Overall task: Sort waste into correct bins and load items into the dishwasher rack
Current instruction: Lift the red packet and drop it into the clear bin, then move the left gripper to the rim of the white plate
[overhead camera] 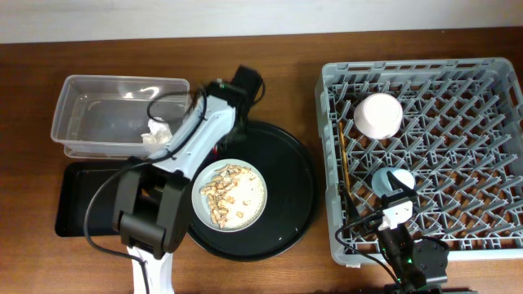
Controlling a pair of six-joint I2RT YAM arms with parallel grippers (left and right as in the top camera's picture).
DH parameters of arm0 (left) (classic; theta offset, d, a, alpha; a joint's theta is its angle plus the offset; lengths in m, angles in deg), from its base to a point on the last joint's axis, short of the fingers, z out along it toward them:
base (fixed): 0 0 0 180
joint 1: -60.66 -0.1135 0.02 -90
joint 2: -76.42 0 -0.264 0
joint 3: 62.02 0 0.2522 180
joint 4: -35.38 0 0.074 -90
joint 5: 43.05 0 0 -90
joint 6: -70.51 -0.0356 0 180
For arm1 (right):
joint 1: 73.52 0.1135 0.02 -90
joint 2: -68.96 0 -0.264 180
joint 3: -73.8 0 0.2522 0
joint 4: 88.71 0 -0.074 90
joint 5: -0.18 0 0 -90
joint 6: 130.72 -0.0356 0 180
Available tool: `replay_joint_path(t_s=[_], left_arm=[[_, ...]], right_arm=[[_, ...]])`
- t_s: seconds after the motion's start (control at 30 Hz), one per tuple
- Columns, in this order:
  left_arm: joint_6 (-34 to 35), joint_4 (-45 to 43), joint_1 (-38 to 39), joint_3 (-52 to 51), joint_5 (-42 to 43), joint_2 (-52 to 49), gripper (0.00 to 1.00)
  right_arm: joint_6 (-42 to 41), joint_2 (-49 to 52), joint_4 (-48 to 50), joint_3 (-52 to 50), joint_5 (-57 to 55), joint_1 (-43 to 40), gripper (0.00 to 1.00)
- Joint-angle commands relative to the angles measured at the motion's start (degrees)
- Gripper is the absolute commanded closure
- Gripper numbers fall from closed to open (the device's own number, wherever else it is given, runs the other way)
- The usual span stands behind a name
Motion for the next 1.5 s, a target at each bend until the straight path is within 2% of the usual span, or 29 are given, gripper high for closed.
replay_joint_path(t_s=[0.0,0.07,0.2,0.47,0.63,0.67,0.7,0.77,0.8,0.9,0.93,1.07,1.17,1.23,1.27,1.3,1.47], left_arm=[[-0.68,8.35,-0.09,12.46,-0.46,-0.33,1.00],[-0.66,13.29,-0.74,18.47,-0.79,-0.33,1.00],[-0.20,16.55,-4.83,23.91,-0.87,-0.33,1.00],[6.84,16.52,-19.30,24.17,-0.42,-0.42,1.00],[7.30,15.56,-25.81,24.11,5.73,-2.21,1.00],[7.23,15.39,-26.34,24.11,6.51,-2.67,0.94],[5.97,14.84,-26.80,24.11,7.06,-2.84,0.74],[1.92,13.68,-26.95,24.13,7.13,-2.91,0.52],[0.50,13.40,-26.95,24.20,7.13,-2.73,0.22],[-0.68,13.79,-26.77,24.33,7.45,-2.45,0.13],[-0.68,14.45,-26.77,24.48,8.33,-2.32,0.03],[-0.72,18.47,-26.40,26.62,14.12,-2.23,0.03],[-3.78,20.92,-24.22,28.04,17.77,-1.53,0.11],[-4.00,23.34,-21.20,28.04,17.62,-1.18,0.11],[-4.44,24.22,-19.74,28.02,17.62,-1.18,0.17],[-4.55,25.11,-17.92,27.98,17.14,-1.18,0.18],[-4.57,26.99,-7.26,27.69,9.42,-1.18,0.16]], right_arm=[[-0.50,-0.39,0.07,-0.52,0.74,-0.42,0.02],[-0.50,-0.39,0.07,-0.52,0.74,-0.42,0.02],[-0.50,-0.39,0.07,-0.52,0.74,-0.42,0.02],[-0.50,-0.39,0.07,-0.52,0.74,-0.42,0.02],[-0.50,-0.39,0.07,-0.52,0.74,-0.42,0.02],[-0.50,-0.39,0.07,-0.52,0.74,-0.42,0.02],[-0.50,-0.39,0.07,-0.52,0.74,-0.42,0.02],[-0.50,-0.39,0.07,-0.52,0.74,-0.42,0.02],[-0.50,-0.39,0.07,-0.52,0.74,-0.42,0.02],[-0.48,-0.39,0.07,-0.52,0.74,-0.42,0.02],[-0.50,-0.39,0.07,-0.52,0.74,-0.42,0.02],[-0.50,-0.39,0.07,-0.52,0.74,-0.42,0.02],[-0.48,-0.39,0.07,-0.52,0.74,-0.42,0.02],[-0.48,-0.39,0.07,-0.52,0.74,-0.42,0.02],[-0.50,-0.39,0.07,-0.52,0.74,-0.42,0.02],[-0.50,-0.39,0.07,-0.52,0.74,-0.42,0.02],[-0.50,-0.39,0.07,-0.52,0.74,-0.42,0.02]])
